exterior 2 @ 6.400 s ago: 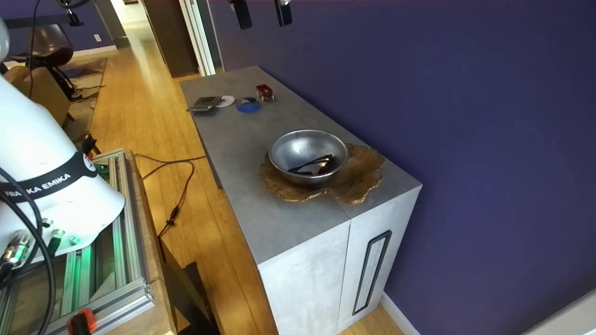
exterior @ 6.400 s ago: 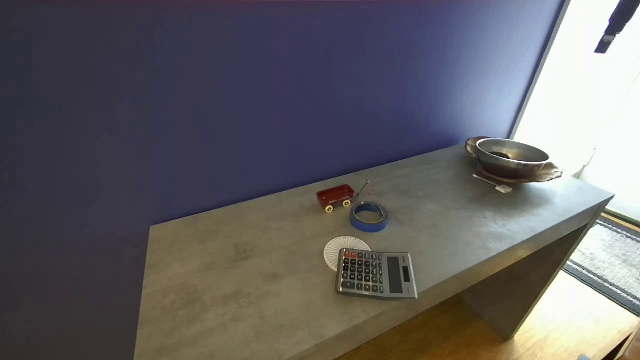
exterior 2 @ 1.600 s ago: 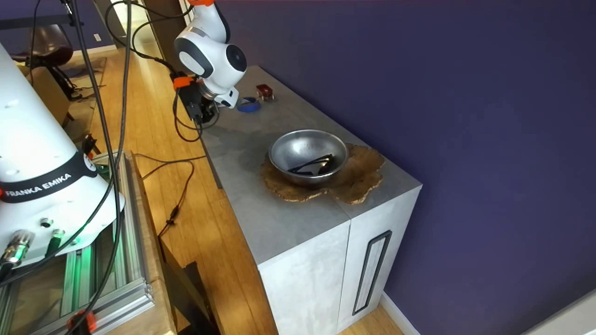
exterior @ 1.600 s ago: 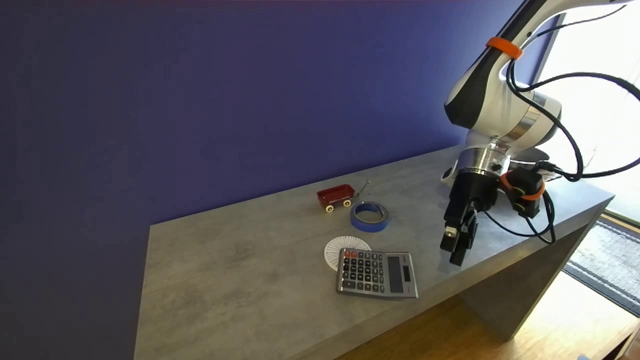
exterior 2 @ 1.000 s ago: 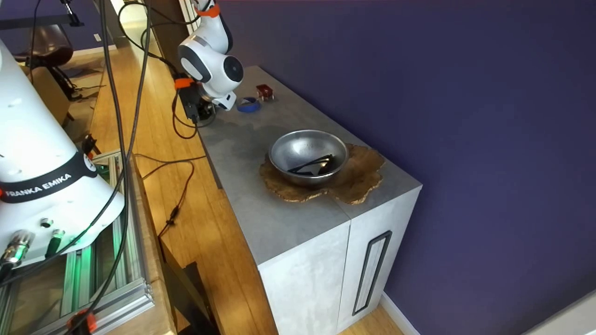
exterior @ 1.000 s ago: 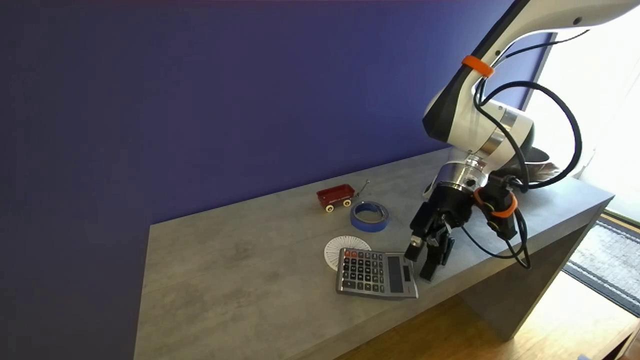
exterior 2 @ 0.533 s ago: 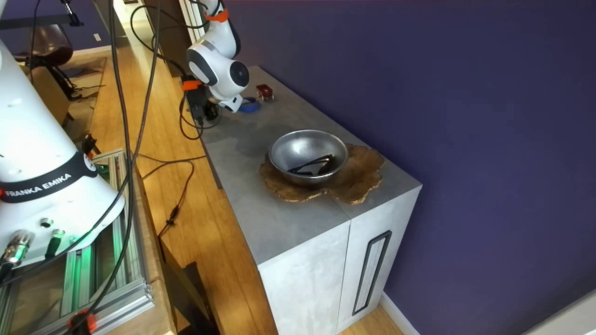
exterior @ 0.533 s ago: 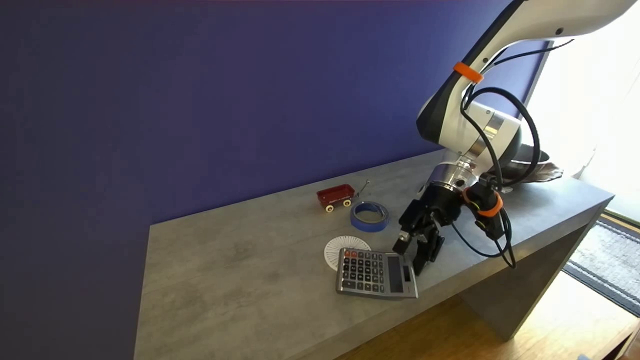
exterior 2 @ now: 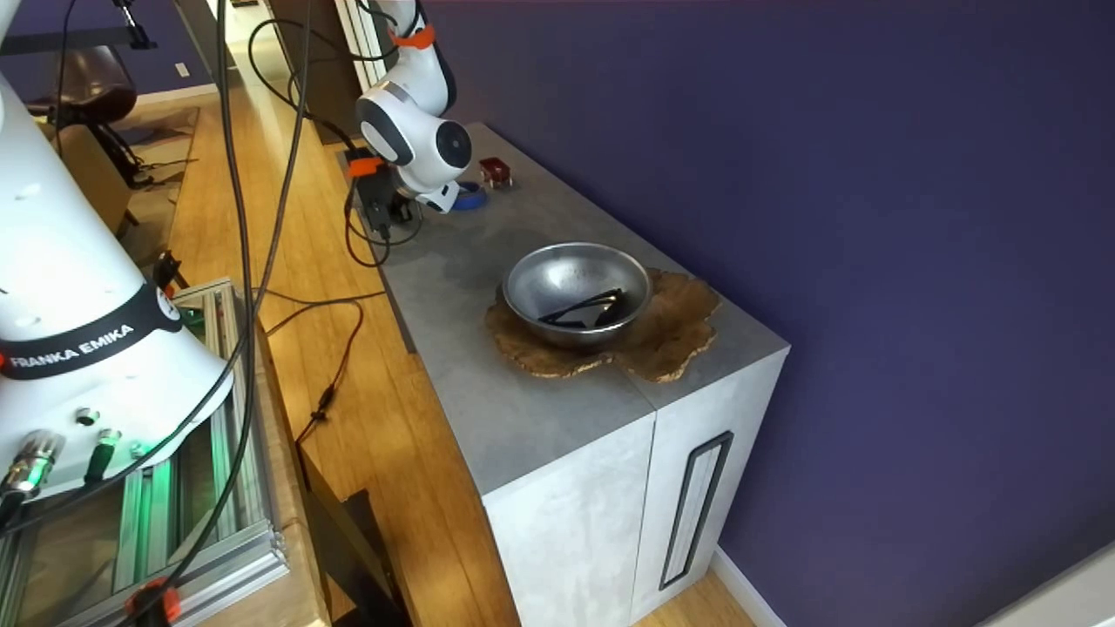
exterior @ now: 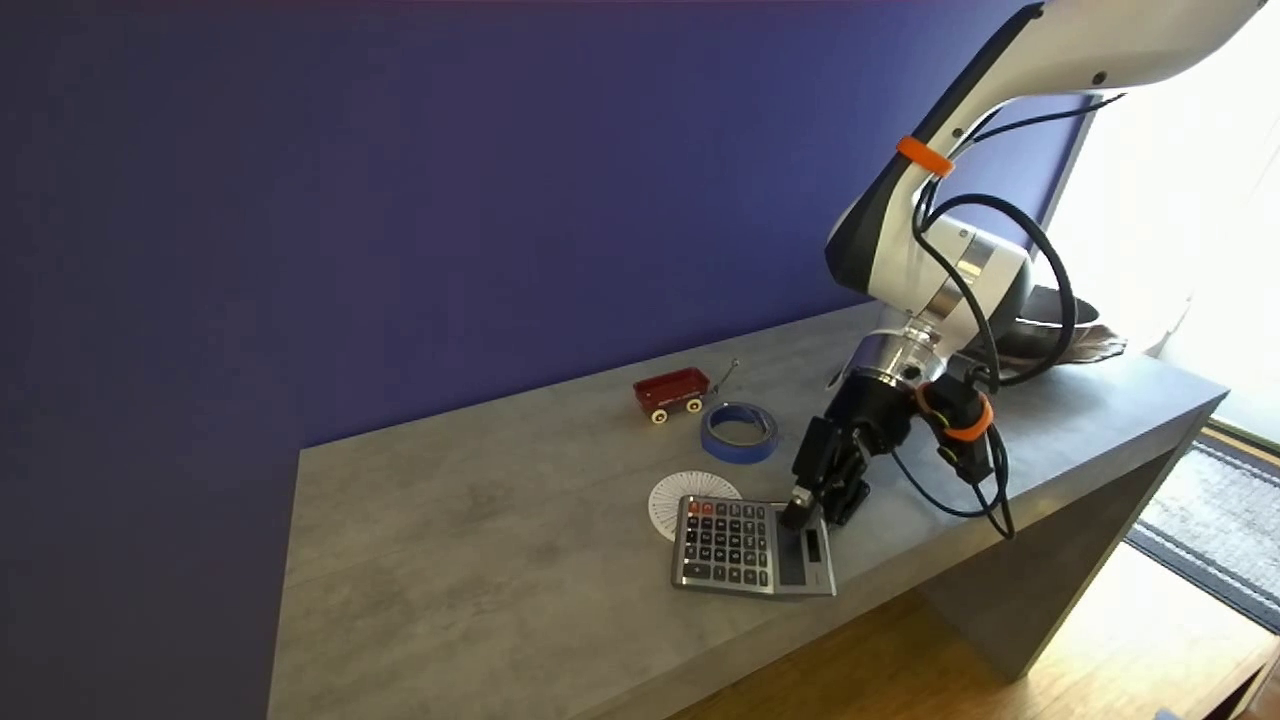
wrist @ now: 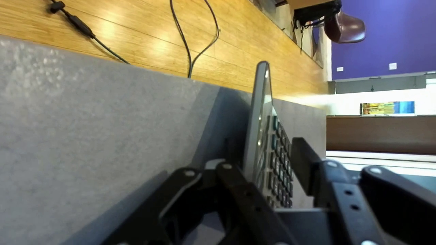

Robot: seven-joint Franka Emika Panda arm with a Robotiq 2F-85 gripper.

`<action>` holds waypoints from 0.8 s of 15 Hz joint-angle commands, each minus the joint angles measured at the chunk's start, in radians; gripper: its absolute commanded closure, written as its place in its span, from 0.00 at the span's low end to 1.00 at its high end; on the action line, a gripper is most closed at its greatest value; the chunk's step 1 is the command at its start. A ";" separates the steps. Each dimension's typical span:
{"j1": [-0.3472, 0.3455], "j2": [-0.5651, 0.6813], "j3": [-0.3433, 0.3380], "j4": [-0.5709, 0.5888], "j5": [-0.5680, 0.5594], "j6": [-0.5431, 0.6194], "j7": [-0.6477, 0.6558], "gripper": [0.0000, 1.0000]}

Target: Put the calculator in the silver bowl

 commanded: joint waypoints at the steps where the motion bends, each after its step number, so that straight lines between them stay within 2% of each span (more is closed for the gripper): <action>1: 0.008 0.018 -0.004 0.026 0.021 -0.021 -0.061 0.86; 3: 0.003 0.007 -0.003 0.018 0.005 -0.050 -0.063 0.98; 4: -0.003 -0.005 -0.001 0.009 -0.009 -0.084 -0.053 1.00; 6: -0.014 -0.023 0.000 0.002 -0.038 -0.161 -0.032 0.96; 9: -0.036 -0.032 -0.006 0.003 -0.048 -0.283 0.008 0.96; 12: -0.061 -0.104 -0.035 -0.057 -0.020 -0.316 0.043 0.96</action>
